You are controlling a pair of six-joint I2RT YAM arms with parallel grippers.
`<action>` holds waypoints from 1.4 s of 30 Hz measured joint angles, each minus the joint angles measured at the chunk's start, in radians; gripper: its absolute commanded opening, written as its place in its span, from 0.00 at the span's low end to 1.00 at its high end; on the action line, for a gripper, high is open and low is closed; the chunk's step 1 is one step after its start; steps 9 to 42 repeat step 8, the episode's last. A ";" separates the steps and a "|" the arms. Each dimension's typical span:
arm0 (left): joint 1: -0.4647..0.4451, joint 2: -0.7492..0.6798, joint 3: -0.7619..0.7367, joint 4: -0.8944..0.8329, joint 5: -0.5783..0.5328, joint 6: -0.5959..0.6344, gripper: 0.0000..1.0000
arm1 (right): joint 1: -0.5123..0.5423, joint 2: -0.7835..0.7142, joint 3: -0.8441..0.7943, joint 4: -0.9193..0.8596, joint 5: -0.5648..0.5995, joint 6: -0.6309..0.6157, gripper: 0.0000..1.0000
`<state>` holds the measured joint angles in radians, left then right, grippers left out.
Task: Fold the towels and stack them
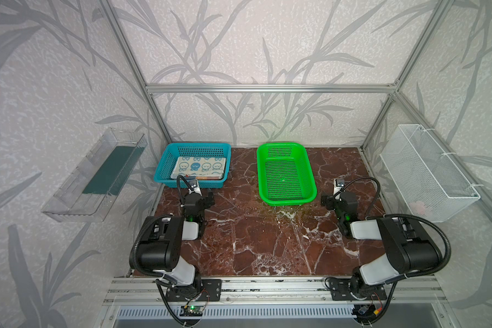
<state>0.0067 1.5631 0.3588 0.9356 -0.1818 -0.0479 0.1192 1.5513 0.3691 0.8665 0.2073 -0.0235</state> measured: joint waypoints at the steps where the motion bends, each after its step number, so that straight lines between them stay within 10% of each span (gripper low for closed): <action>1: 0.000 0.000 0.002 0.000 0.000 0.002 0.99 | 0.000 0.000 0.000 -0.002 0.000 0.000 0.99; 42: -0.001 0.000 0.002 0.000 -0.002 0.004 0.99 | 0.000 0.000 0.000 -0.005 0.000 0.000 0.99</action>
